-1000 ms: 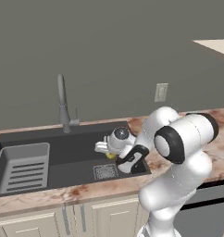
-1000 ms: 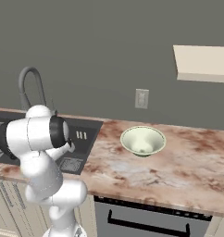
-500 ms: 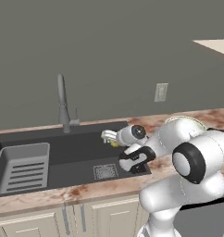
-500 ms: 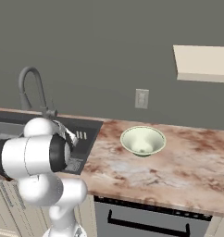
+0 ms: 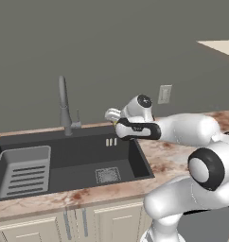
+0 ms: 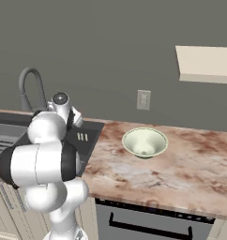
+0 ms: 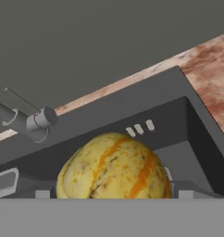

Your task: Pick the peachs from the cabinet and place them in one bowl. Pick the squash from the sink and place it in the other bowl.

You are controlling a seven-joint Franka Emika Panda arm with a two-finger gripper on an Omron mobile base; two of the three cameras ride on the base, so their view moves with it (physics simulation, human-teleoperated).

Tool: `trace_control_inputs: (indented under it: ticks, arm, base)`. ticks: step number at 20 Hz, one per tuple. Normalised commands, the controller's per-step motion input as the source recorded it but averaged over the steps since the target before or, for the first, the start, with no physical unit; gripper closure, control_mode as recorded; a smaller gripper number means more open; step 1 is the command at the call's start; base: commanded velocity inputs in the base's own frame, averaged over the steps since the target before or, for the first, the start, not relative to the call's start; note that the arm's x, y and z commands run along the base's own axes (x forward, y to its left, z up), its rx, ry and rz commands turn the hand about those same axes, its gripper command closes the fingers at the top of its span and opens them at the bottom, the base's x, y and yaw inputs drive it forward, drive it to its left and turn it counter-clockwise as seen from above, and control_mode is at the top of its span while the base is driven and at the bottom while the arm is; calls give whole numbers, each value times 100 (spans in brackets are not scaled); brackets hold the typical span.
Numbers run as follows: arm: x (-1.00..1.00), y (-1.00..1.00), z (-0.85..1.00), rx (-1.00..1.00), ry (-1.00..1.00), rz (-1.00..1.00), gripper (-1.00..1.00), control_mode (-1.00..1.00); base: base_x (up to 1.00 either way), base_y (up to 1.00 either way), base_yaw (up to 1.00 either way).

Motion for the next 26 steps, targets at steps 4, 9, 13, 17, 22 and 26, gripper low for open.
trace_control_inputs:
  ticks: [4, 9, 13, 17, 22, 26]
  arm:
    - [73, 2, 97, -12, 33, 0, 100, -100]
    - [16, 19, 50, -24, 30, 0, 100, -100]
    - [-51, 0, 2, -8, 7, 0, 100, -100]
    - [-52, -3, -27, 0, 0, 0, 100, -100]
    - [-44, -43, -46, 0, -6, 0, 100, -100]
    - [-11, -75, -35, 0, -6, 0, 100, -100]
  base:
    - [0, 0, 0]
    - [0, 0, 0]
    - [0, 0, 0]
    - [0, 0, 0]
    - [0, 0, 0]
    - [0, 0, 0]
